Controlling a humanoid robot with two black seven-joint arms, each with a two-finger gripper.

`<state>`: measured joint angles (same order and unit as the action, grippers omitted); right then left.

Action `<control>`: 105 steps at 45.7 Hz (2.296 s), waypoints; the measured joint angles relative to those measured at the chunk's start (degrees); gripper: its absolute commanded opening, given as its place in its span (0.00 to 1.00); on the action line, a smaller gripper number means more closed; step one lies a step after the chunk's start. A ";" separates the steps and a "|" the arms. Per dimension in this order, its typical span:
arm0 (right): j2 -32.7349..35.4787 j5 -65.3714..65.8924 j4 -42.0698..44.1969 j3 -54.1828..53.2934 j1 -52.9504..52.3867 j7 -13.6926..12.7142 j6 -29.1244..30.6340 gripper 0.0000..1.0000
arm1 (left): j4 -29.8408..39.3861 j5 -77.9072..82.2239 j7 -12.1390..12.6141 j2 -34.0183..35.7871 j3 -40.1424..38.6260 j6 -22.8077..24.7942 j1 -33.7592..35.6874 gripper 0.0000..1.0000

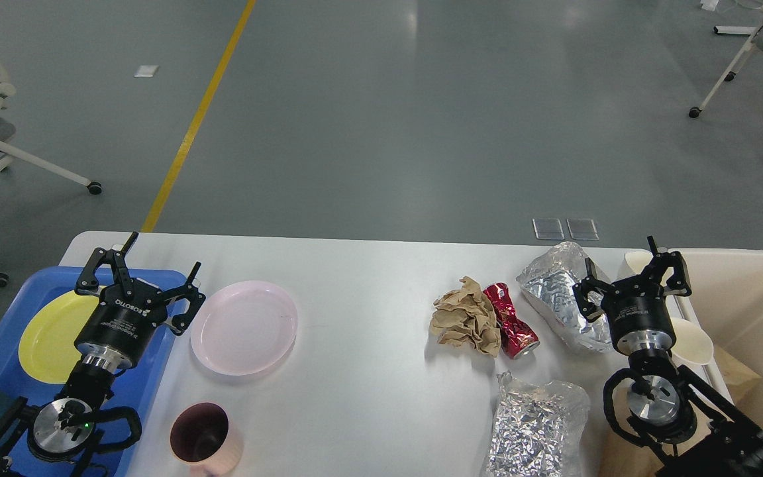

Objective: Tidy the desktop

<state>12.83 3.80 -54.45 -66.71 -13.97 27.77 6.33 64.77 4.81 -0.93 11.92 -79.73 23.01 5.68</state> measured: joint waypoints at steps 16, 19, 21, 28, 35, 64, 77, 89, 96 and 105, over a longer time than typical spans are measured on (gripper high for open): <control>0.00 0.02 -0.03 0.00 0.00 0.00 0.00 1.00 | 0.00 -0.10 0.25 0.11 0.24 -0.77 0.26 0.96; 0.00 0.02 -0.02 0.00 0.00 0.00 0.00 1.00 | 0.01 -0.10 0.29 0.34 0.24 -0.83 0.34 0.96; 0.00 0.03 0.02 0.00 0.00 0.00 0.00 1.00 | 0.10 -0.10 0.30 0.53 0.28 -0.85 0.35 0.96; 0.00 0.02 0.05 0.00 0.00 0.00 0.00 1.00 | 0.31 -0.08 0.31 1.18 0.13 -1.03 0.44 0.96; 0.00 0.03 0.05 0.00 0.00 0.00 0.00 1.00 | 0.63 -0.19 -0.25 6.20 2.38 -1.14 1.28 0.96; 0.00 0.03 0.05 0.00 0.00 0.00 0.00 1.00 | -7.37 -5.64 -8.23 34.21 70.18 -1.79 43.54 0.96; 0.00 -0.01 -0.05 0.00 0.00 0.00 0.00 1.00 | -9.31 -5.50 -8.07 28.19 113.28 -1.57 74.00 0.96; 0.00 -0.02 -0.05 0.00 0.00 0.00 0.00 1.00 | -3.95 -5.55 -8.46 19.01 142.76 1.85 96.09 0.97; 0.00 -0.02 -0.05 0.00 0.00 0.00 0.00 1.00 | 3.31 -5.71 -8.52 15.19 149.56 3.21 106.49 0.97; 0.00 -0.01 -0.05 0.00 0.00 0.00 0.00 1.00 | 10.36 -5.69 -8.90 5.48 157.70 3.30 118.19 0.97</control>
<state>12.83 3.79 -54.50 -66.71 -13.98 27.77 6.33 75.13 -0.88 -9.82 17.40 77.97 26.31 123.87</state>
